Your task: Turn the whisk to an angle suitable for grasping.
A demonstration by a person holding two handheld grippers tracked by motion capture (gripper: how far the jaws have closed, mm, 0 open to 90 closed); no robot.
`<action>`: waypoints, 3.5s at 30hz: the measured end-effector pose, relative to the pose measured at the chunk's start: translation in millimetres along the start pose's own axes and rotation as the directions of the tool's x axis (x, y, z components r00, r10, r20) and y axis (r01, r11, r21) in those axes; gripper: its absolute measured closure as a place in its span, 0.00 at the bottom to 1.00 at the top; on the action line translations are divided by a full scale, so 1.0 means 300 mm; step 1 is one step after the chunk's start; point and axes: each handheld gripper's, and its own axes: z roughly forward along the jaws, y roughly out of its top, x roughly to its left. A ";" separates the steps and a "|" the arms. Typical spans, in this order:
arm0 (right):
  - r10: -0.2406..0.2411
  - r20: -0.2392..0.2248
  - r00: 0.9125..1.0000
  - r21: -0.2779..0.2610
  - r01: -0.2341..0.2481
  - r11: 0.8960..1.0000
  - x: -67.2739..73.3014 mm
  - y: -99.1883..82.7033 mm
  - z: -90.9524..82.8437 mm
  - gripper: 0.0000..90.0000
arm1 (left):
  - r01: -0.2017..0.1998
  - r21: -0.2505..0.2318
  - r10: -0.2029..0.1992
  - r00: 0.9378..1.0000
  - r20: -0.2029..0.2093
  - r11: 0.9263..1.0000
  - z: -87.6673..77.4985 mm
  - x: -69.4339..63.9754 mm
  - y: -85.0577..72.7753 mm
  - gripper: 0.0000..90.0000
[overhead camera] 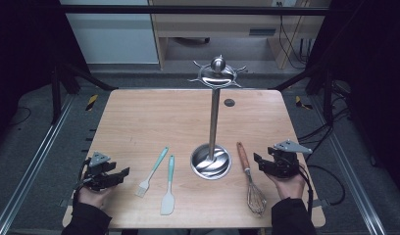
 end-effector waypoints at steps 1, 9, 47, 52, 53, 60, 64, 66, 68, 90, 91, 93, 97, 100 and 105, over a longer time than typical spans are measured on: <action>0.003 0.001 1.000 0.005 -0.003 1.000 0.010 0.012 0.010 0.42 | -0.007 0.004 0.007 1.000 -0.002 1.000 0.000 -0.002 0.000 0.42; 0.020 -0.009 1.000 0.100 -0.019 0.995 0.035 0.038 0.063 0.45 | -0.027 0.008 0.027 0.999 -0.016 1.000 0.002 -0.008 -0.002 0.42; 0.017 0.051 0.999 0.485 -0.039 0.874 0.087 -0.040 0.288 0.70 | -0.034 0.018 0.035 0.999 -0.009 0.999 0.003 -0.010 -0.002 0.44; 0.028 0.051 0.998 0.497 -0.049 0.866 0.080 -0.036 0.285 0.75 | -0.033 0.018 0.034 0.999 -0.007 0.999 0.003 -0.010 -0.002 0.44; 0.028 0.051 0.998 0.497 -0.049 0.866 0.080 -0.036 0.285 0.75 | -0.033 0.018 0.034 0.999 -0.007 0.999 0.003 -0.010 -0.002 0.44; -0.033 0.047 0.998 0.538 0.003 0.843 0.040 -0.037 0.262 0.76 | -0.028 0.014 0.029 1.000 -0.007 0.999 0.002 -0.010 -0.002 0.44; -0.067 0.012 0.998 0.557 0.049 0.829 0.005 -0.053 0.226 0.76 | -0.029 0.014 0.029 1.000 -0.005 0.999 0.002 -0.010 -0.002 0.44; -0.057 -0.001 0.998 0.550 0.048 0.834 -0.009 -0.065 0.215 0.76 | -0.033 0.021 0.033 0.999 -0.004 0.999 0.003 -0.009 -0.001 0.44; -0.042 -0.005 0.999 0.546 0.038 0.837 -0.015 -0.069 0.211 0.76 | -0.034 0.022 0.034 0.999 -0.004 0.999 0.003 -0.010 -0.001 0.44; -0.018 0.023 1.000 0.605 0.000 0.796 -0.012 -0.052 0.223 0.75 | -0.036 0.035 0.036 0.999 0.004 0.999 0.010 -0.010 -0.002 0.44; -0.017 0.022 1.000 0.605 0.000 0.796 -0.012 -0.051 0.224 0.75 | -0.036 0.036 0.036 0.999 0.004 0.999 0.010 -0.010 -0.003 0.44; -0.011 0.025 1.000 0.609 -0.006 0.793 -0.011 -0.049 0.226 0.76 | -0.036 0.036 0.036 0.999 0.005 0.999 0.010 -0.011 -0.003 0.44; 0.005 0.037 0.999 0.617 -0.026 0.787 -0.007 -0.044 0.229 0.76 | -0.039 0.039 0.039 0.999 0.007 0.998 0.010 -0.011 -0.002 0.44; 0.014 0.037 0.999 0.617 -0.034 0.786 -0.006 -0.043 0.231 0.76 | -0.037 0.037 0.036 0.999 0.007 0.999 0.010 -0.011 -0.002 0.44; 0.023 0.026 0.999 0.603 -0.035 0.797 -0.002 -0.035 0.220 0.77 | -0.035 0.037 0.035 0.999 0.009 0.999 0.009 -0.009 -0.002 0.44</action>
